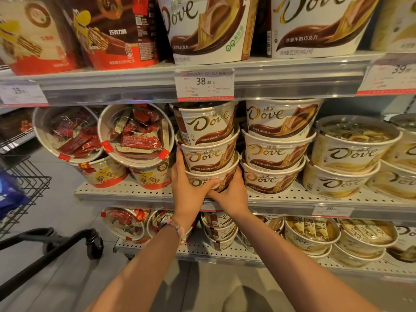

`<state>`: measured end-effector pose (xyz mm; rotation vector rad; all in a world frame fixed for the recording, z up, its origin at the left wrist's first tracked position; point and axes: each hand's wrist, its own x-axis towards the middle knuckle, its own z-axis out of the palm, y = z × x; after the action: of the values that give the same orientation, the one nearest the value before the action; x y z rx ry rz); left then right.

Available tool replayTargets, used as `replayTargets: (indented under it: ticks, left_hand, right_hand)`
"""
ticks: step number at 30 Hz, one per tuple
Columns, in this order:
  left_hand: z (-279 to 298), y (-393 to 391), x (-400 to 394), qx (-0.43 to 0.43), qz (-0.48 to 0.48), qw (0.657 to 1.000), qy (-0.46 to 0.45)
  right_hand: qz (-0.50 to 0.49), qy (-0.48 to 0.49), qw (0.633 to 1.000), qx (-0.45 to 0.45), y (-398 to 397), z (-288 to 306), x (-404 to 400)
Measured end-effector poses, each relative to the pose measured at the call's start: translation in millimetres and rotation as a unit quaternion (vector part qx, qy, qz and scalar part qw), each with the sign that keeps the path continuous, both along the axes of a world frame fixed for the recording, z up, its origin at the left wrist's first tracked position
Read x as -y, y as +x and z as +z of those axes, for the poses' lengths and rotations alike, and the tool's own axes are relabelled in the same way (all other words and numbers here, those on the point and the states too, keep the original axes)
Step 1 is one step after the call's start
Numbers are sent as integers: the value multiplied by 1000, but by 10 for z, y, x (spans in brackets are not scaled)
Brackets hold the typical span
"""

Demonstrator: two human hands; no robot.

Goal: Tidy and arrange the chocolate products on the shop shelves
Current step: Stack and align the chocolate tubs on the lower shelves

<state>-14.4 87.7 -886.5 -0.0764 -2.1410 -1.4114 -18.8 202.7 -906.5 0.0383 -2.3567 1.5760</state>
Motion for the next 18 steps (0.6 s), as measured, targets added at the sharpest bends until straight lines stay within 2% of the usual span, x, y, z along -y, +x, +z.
replayTargets:
  ticks: [6, 13, 18]
  left_hand:
    - [10, -6, 53, 11, -20, 1000, 1]
    - [78, -68, 186, 32, -111, 993, 32]
    - [89, -24, 158, 28, -95, 995, 9]
  right_hand:
    - [-18, -11, 1000, 3, 21, 23, 52]
    - [-88, -18, 996, -7, 89, 28, 224]
    - [-55, -9, 997, 44, 13, 83, 128]
